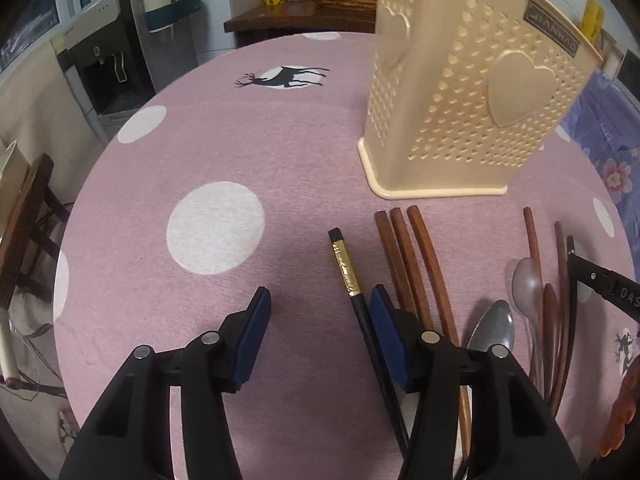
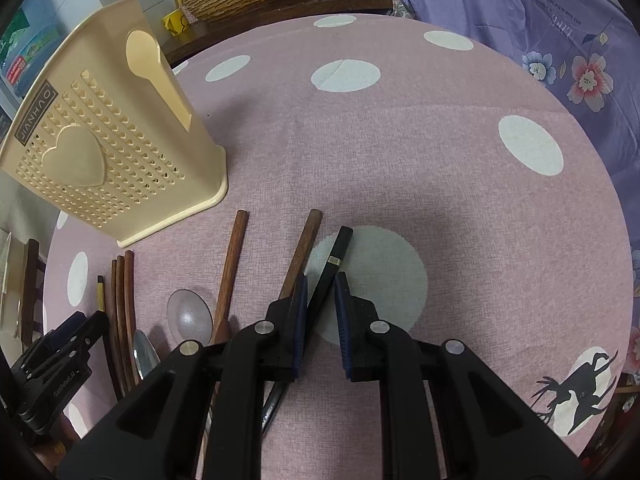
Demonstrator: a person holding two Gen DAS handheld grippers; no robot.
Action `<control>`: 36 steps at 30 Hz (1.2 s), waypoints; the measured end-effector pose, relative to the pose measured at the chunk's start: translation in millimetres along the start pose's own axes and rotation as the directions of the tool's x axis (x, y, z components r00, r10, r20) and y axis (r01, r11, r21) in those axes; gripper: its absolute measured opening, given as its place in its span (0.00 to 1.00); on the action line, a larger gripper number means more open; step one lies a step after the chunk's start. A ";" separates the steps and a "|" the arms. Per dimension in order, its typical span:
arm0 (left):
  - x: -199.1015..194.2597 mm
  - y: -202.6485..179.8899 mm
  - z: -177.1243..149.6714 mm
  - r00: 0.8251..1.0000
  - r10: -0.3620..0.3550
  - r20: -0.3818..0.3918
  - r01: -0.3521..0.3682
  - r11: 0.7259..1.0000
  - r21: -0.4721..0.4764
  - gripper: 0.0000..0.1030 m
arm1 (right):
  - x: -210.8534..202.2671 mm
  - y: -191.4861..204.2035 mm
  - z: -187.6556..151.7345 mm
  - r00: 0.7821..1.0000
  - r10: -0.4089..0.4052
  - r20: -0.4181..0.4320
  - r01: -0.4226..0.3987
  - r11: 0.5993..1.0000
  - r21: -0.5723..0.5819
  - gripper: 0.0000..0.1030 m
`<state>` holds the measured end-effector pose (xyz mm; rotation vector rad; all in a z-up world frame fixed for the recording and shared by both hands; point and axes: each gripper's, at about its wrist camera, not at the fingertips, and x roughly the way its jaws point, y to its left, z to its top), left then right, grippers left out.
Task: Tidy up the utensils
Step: 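Close the left gripper on the yellow-tipped black chopstick while the right gripper closes on a black chopstick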
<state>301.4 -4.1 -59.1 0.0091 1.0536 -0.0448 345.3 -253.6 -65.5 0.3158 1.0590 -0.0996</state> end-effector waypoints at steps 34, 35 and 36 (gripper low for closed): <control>3.7 -10.5 15.8 0.999 0.017 0.049 -0.014 0.999 -0.045 0.08 | -9.8 1.9 10.6 0.996 0.053 0.078 -0.056 0.998 0.041 0.09; -0.7 -8.1 15.6 0.998 0.007 0.061 -0.003 0.999 -0.050 0.08 | -14.6 3.0 9.8 0.994 0.057 0.094 -0.060 0.998 0.026 0.09; -4.7 -6.3 15.9 0.997 0.000 0.073 0.004 0.999 -0.050 0.08 | -20.3 4.4 8.9 0.992 0.061 0.113 -0.063 0.998 0.013 0.09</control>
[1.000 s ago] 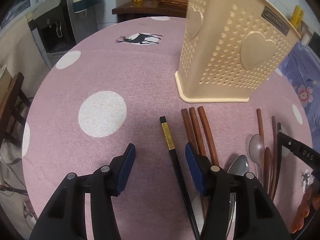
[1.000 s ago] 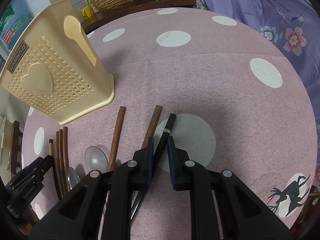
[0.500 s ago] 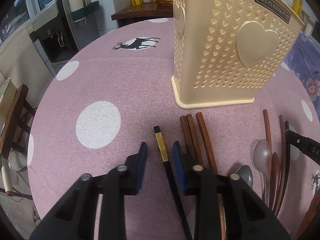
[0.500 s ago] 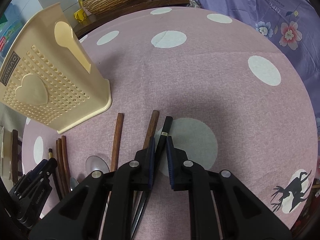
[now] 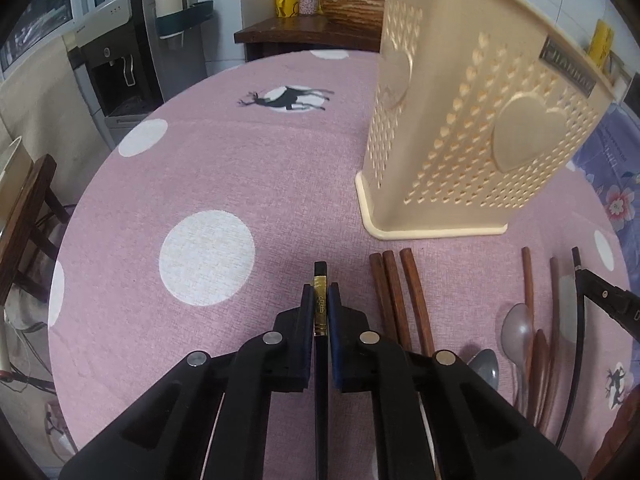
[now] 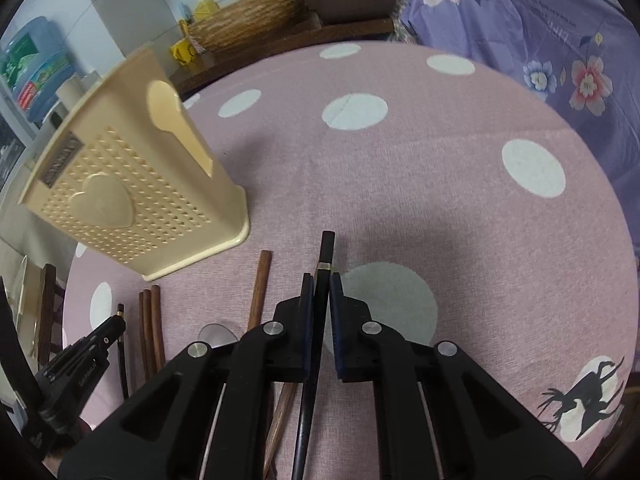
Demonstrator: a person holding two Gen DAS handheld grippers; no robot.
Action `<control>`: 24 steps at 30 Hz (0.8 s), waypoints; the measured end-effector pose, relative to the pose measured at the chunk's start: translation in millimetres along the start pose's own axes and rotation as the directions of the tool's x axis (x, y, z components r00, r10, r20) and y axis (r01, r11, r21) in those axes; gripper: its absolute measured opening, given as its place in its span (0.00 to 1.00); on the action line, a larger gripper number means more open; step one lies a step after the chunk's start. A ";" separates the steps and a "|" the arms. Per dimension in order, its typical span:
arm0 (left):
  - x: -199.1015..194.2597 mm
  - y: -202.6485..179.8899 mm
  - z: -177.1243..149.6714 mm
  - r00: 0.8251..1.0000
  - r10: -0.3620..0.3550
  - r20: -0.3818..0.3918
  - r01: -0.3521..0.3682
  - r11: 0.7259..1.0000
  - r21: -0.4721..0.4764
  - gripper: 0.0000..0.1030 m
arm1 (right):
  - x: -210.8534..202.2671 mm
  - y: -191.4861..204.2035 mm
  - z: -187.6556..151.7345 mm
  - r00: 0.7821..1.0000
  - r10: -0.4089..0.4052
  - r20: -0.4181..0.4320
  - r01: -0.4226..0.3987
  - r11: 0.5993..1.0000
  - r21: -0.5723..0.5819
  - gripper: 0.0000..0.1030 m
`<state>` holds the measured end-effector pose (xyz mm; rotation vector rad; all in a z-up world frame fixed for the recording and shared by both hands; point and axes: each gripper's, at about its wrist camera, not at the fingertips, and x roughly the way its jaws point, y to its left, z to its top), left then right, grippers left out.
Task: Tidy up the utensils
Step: 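Close the left gripper on the yellow-tipped black chopstick while the right gripper closes on a black chopstick, then lift both held black chopsticks and lower them into the cream utensil holder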
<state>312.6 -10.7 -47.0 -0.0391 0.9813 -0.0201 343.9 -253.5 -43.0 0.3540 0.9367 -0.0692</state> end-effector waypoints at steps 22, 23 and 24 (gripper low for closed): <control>-166.2 27.1 1.2 0.892 -0.254 0.373 0.187 0.960 0.207 0.08 | -173.5 4.3 -9.8 0.918 0.224 0.329 -0.137 0.954 -0.266 0.01; -166.0 29.6 0.6 0.891 -0.249 0.380 0.188 0.964 0.191 0.08 | -172.4 3.2 -9.7 0.920 0.227 0.318 -0.145 0.955 -0.260 0.01; -165.3 31.4 0.9 0.890 -0.249 0.382 0.193 0.965 0.180 0.08 | -168.9 1.1 -8.5 0.924 0.230 0.306 -0.154 0.955 -0.253 0.01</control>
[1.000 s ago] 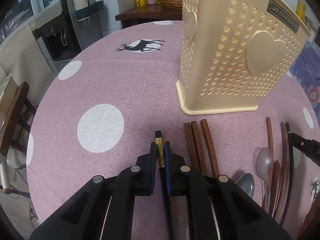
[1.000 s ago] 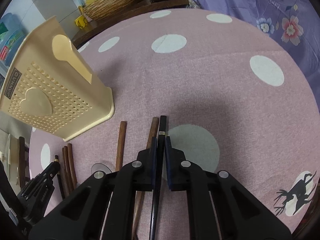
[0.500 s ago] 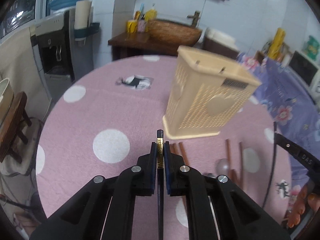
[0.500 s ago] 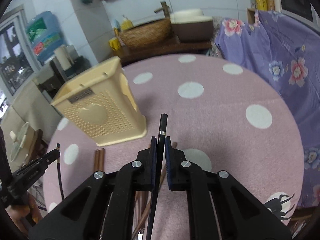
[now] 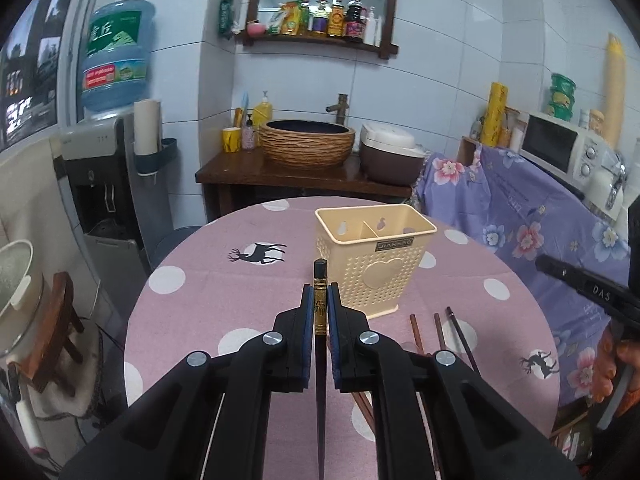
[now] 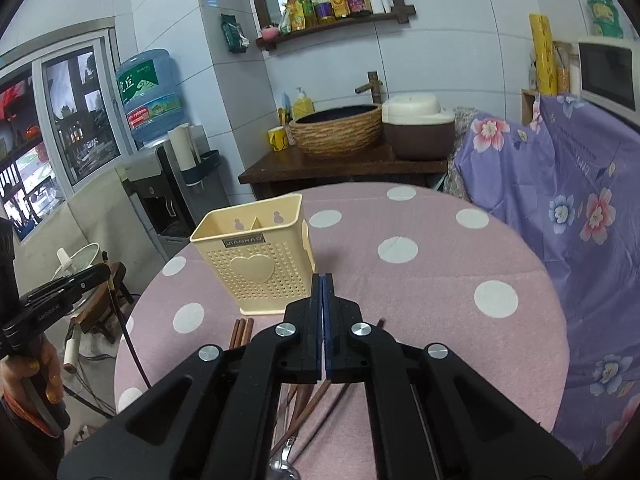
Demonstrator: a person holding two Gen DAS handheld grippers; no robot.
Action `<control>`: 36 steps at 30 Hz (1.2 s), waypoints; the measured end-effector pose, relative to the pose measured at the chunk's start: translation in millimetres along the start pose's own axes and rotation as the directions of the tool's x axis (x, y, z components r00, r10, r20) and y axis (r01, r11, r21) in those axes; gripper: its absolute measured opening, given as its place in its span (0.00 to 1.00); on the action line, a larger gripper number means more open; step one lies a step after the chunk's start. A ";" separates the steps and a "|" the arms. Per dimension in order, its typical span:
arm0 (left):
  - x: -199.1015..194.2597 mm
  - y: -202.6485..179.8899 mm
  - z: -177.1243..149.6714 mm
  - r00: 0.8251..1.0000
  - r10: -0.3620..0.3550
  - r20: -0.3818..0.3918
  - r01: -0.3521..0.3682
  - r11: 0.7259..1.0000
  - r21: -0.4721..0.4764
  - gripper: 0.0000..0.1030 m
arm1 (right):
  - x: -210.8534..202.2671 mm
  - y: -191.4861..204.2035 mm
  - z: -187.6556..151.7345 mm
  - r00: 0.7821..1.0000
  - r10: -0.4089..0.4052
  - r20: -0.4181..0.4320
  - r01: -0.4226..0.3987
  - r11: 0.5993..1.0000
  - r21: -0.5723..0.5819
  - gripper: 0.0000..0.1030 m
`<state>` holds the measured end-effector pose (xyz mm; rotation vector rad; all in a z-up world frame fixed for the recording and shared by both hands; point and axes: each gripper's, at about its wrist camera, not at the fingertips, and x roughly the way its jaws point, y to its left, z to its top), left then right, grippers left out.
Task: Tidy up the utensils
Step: 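Lift both held black chopsticks and lower them into the cream utensil holder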
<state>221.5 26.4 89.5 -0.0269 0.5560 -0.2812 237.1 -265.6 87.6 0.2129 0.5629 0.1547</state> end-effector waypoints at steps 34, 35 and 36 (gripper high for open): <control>-12.4 3.4 -2.9 0.999 -0.007 0.035 0.009 0.999 -0.051 0.08 | 153.0 -89.8 -72.0 0.870 -0.356 -0.340 0.396 0.917 0.052 0.08; -12.1 3.2 -2.6 0.999 -0.006 0.035 0.008 0.999 -0.048 0.08 | 150.9 -92.6 -71.5 0.884 -0.315 -0.344 0.363 0.928 0.084 0.08; -12.0 3.2 -2.5 0.999 -0.006 0.035 0.008 0.999 -0.046 0.08 | 147.5 -94.1 -71.0 0.895 -0.284 -0.344 0.339 0.935 0.109 0.08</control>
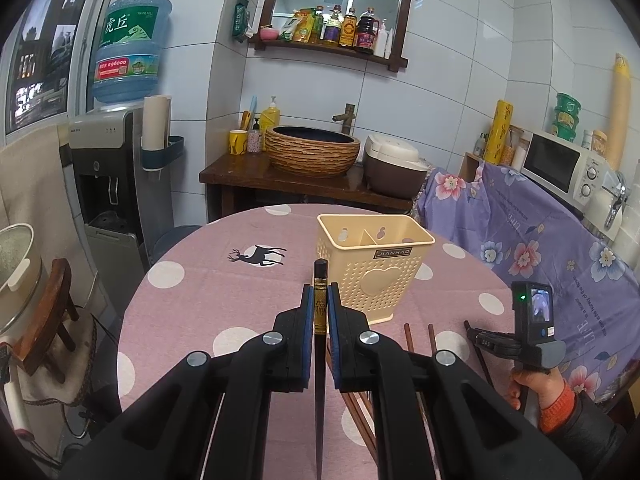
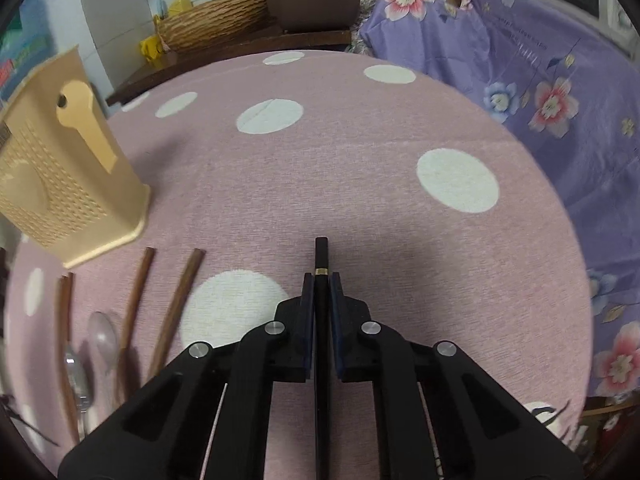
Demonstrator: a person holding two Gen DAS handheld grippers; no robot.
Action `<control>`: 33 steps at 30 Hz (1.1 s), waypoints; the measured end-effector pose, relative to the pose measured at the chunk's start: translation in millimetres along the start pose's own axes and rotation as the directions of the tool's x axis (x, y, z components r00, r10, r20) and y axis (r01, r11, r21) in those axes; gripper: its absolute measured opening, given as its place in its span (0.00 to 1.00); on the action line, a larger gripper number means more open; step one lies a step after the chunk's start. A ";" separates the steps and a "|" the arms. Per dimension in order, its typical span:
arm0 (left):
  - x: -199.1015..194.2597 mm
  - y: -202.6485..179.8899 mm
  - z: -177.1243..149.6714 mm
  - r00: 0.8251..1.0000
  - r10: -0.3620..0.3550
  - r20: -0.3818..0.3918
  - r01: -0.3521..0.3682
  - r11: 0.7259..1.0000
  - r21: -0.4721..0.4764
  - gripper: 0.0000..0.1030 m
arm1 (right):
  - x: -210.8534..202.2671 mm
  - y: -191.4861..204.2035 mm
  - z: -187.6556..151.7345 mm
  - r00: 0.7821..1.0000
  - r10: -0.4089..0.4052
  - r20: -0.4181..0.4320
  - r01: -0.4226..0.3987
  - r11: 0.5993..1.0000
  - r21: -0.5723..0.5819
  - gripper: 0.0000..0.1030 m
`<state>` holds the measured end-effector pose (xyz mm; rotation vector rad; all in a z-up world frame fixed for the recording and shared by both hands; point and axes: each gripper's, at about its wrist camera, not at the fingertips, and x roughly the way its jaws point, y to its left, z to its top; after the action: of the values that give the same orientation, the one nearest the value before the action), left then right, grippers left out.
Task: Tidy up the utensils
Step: 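Lift both held black chopsticks and lower them into the cream utensil holder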
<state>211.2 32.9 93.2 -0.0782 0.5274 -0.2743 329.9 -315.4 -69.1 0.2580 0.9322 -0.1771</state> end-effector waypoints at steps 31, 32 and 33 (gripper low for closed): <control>-15.5 4.9 28.1 0.996 0.038 0.079 -0.038 0.999 -0.006 0.08 | -206.9 0.8 28.9 0.880 0.266 0.393 -0.198 0.959 -0.204 0.08; -15.7 6.0 33.6 0.995 0.041 0.086 -0.041 0.999 -0.009 0.08 | -209.6 3.8 34.5 0.877 0.267 0.400 -0.199 0.959 -0.203 0.08; -15.9 6.4 42.3 0.994 0.046 0.096 -0.045 0.999 -0.012 0.08 | -213.6 7.9 42.1 0.873 0.268 0.407 -0.198 0.959 -0.205 0.08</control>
<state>221.0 43.5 136.5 -0.0886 0.4341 -0.2226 239.3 -312.0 129.0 0.1730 0.4619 0.0651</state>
